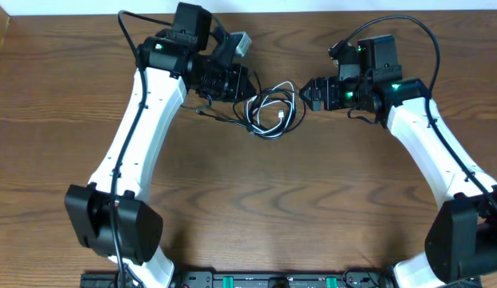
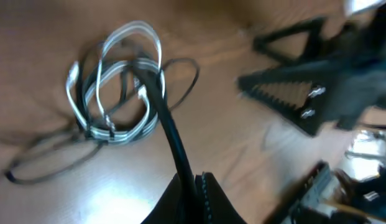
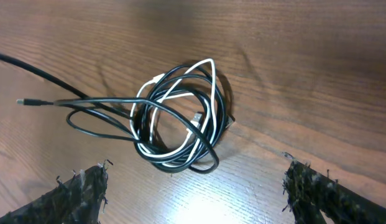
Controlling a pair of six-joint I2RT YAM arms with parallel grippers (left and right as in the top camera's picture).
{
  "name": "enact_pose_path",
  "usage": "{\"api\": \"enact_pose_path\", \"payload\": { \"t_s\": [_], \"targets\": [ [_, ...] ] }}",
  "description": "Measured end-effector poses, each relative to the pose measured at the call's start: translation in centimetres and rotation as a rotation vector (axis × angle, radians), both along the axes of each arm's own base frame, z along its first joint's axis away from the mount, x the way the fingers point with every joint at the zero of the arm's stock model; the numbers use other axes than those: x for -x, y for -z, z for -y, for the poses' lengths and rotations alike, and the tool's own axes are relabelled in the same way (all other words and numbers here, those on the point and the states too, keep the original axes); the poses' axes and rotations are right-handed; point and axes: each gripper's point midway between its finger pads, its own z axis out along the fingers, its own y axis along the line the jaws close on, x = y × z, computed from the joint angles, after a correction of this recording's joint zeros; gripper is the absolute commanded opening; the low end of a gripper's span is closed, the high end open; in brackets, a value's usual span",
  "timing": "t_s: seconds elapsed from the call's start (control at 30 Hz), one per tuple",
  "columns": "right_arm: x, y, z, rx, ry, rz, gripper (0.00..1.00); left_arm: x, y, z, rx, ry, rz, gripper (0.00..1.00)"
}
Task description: Untangle cables
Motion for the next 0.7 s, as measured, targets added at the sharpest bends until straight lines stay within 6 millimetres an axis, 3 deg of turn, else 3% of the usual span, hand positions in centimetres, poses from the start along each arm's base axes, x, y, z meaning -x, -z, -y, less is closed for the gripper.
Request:
{"api": "enact_pose_path", "payload": {
  "t_s": [0.13, 0.3, 0.47, 0.7],
  "targets": [
    [-0.8, 0.6, -0.1, 0.002, 0.003, 0.013, 0.86, -0.5, -4.9, 0.1, 0.053, -0.014, 0.172, 0.08],
    [-1.6, 2.6, -1.4, -0.008, -0.049, 0.016, 0.85, 2.1, -12.8, -0.5, 0.131, -0.043, 0.371, 0.08],
    [-1.8, 2.4, -2.3, -0.021, -0.087, 0.045, 0.85, 3.6, -16.0, -0.9, 0.165, -0.051, 0.461, 0.08],
    [-1.7, 2.1, -2.9, -0.048, -0.115, 0.052, 0.85, 3.5, -21.6, -0.9, 0.257, -0.077, 0.653, 0.08]
  ]
}}
